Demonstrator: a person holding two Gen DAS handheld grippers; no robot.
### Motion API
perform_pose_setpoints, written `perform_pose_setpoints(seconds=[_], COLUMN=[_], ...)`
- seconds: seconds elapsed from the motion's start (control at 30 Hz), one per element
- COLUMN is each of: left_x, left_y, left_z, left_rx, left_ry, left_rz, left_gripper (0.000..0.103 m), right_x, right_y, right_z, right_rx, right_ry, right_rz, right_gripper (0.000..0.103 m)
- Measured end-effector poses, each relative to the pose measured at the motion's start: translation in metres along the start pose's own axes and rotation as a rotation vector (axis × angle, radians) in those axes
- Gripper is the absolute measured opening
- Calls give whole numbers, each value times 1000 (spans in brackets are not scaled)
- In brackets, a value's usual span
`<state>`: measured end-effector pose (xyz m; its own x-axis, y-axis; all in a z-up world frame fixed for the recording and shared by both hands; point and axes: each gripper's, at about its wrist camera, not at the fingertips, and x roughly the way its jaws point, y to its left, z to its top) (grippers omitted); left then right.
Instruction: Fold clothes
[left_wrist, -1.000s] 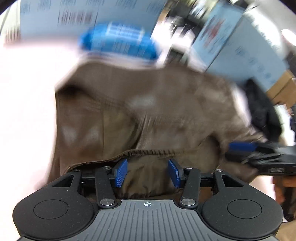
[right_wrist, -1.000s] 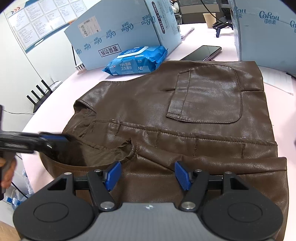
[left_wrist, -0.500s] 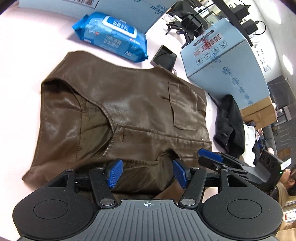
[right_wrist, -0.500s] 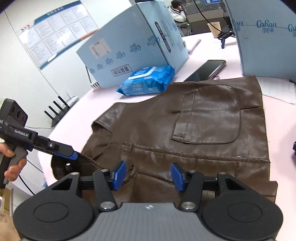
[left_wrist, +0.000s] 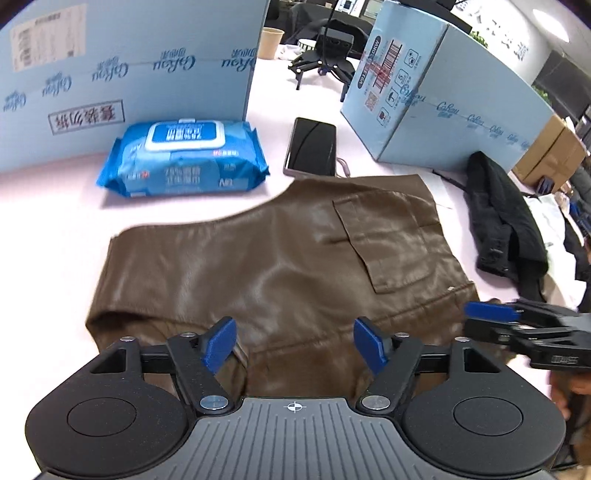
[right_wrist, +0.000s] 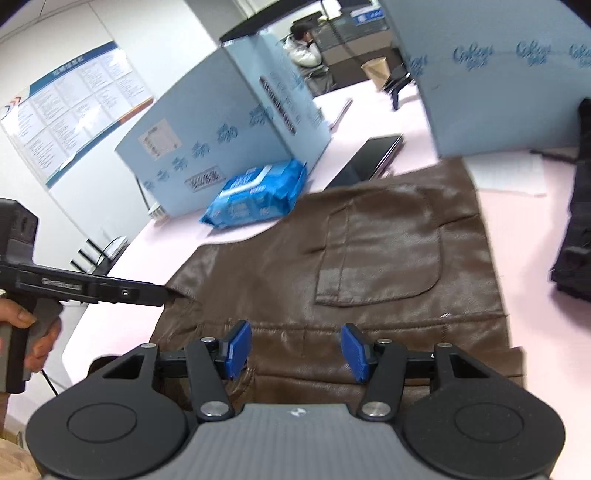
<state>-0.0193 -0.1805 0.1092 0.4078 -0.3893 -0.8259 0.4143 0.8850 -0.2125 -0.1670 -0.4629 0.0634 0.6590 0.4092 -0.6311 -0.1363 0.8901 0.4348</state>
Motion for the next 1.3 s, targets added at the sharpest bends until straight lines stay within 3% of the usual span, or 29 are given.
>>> perform_pose_setpoints(seconds=[0.1, 0.2, 0.3, 0.37, 0.4, 0.6, 0.73, 0.87, 1.07, 1.2, 1.3], left_x=[3, 7, 9, 11, 11, 17, 27, 39, 62, 67, 69], left_y=[6, 12, 18, 21, 23, 34, 57, 76, 100, 119, 137], left_z=[9, 14, 18, 21, 22, 24, 30, 35, 39, 39, 35], left_rx=[25, 71, 101, 119, 125, 206, 144, 77, -29, -149, -251], left_ry=[-17, -38, -69, -91, -106, -204, -141, -90, -26, -40, -59], left_rz=[29, 86, 141, 177, 193, 332, 354, 369, 335, 215, 174], left_gripper=[77, 78, 80, 83, 84, 91, 92, 92, 92, 92, 92], right_x=[-29, -71, -110, -134, -135, -61, -7, 22, 55, 73, 75], right_y=[-2, -10, -12, -12, -12, -18, -12, -21, -37, -52, -68], right_z=[17, 46, 70, 85, 89, 90, 85, 97, 116, 119, 121], right_rx=[-91, -139, -170, -187, -191, -216, -280, -279, -196, -140, -74], right_ry=[-18, -131, -372, -550, -581, -412, -282, -227, -150, -105, -109], right_rz=[-127, -287, -444, -547, -570, -537, -477, -442, -394, -379, -386], right_gripper=[60, 65, 80, 101, 103, 103, 103, 103, 101, 99, 98])
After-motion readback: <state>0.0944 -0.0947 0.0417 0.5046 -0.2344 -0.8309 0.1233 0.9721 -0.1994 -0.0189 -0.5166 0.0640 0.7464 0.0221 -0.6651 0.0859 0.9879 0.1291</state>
